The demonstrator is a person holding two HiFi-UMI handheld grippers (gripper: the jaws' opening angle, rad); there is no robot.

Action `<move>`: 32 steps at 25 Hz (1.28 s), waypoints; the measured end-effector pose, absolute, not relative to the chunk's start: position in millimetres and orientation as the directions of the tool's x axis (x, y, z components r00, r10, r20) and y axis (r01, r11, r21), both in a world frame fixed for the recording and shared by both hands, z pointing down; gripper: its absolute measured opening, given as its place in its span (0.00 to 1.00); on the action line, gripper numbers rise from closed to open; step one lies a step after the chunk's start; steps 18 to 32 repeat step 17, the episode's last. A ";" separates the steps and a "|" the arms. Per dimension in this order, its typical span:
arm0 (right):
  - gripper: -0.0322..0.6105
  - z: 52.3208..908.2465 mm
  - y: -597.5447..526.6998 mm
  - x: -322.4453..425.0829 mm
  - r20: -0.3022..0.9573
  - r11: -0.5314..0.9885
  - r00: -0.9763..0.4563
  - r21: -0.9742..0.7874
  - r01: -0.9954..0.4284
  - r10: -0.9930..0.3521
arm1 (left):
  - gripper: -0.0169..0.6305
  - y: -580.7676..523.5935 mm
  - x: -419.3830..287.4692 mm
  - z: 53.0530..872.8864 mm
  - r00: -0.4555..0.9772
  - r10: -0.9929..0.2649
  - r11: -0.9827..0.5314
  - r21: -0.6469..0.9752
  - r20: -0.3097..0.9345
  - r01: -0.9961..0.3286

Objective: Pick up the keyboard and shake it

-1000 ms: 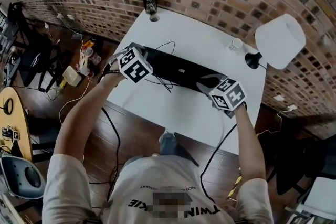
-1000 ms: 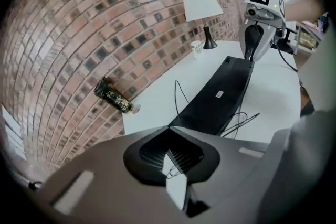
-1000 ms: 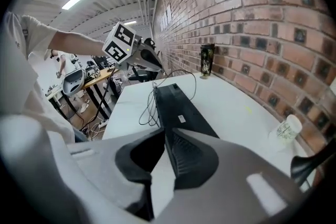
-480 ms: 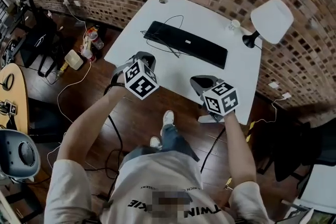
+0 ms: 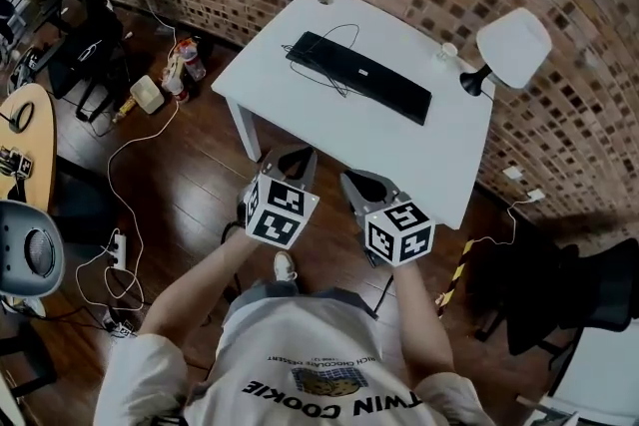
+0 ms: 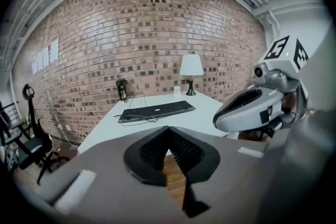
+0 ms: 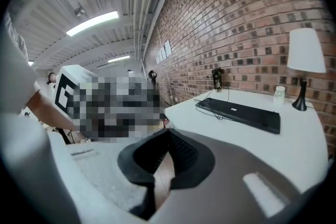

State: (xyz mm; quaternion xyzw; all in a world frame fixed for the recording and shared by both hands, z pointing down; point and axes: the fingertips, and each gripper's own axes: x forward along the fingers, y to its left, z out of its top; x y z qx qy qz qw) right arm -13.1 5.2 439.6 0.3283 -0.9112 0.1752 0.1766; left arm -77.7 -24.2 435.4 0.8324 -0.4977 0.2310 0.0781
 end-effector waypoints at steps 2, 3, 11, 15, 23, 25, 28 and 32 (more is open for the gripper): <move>0.05 433.4 18.6 -8.0 0.401 0.704 -0.720 -0.219 -0.676 -0.567 | 0.04 -5.7 -68.8 428.8 0.389 -0.811 -0.463 -0.074 0.436 -0.883; 0.05 430.5 25.0 -4.8 0.386 0.695 -0.716 -0.222 -0.684 -0.582 | 0.04 3.6 -62.4 426.2 0.385 -0.819 -0.453 -0.067 0.426 -0.889; 0.05 419.7 77.2 41.1 0.318 0.638 -0.686 -0.255 -0.726 -0.654 | 0.04 74.1 1.4 410.9 0.370 -0.855 -0.396 0.004 0.364 -0.918; 0.05 417.5 103.0 66.1 0.307 0.634 -0.688 -0.268 -0.726 -0.658 | 0.04 103.4 27.0 409.6 0.359 -0.862 -0.386 -0.002 0.358 -0.923; 0.05 416.5 115.5 78.1 0.302 0.634 -0.687 -0.266 -0.727 -0.661 | 0.04 117.3 40.0 409.8 0.359 -0.862 -0.383 0.002 0.357 -0.924; 0.05 416.5 115.5 78.1 0.302 0.634 -0.687 -0.266 -0.727 -0.661 | 0.04 117.3 40.0 409.8 0.359 -0.862 -0.383 0.002 0.357 -0.924; 0.05 416.5 115.5 78.1 0.302 0.634 -0.687 -0.266 -0.727 -0.661 | 0.04 117.3 40.0 409.8 0.359 -0.862 -0.383 0.002 0.357 -0.924; 0.05 416.5 115.5 78.1 0.302 0.634 -0.687 -0.266 -0.727 -0.661 | 0.04 117.3 40.0 409.8 0.359 -0.862 -0.383 0.002 0.357 -0.924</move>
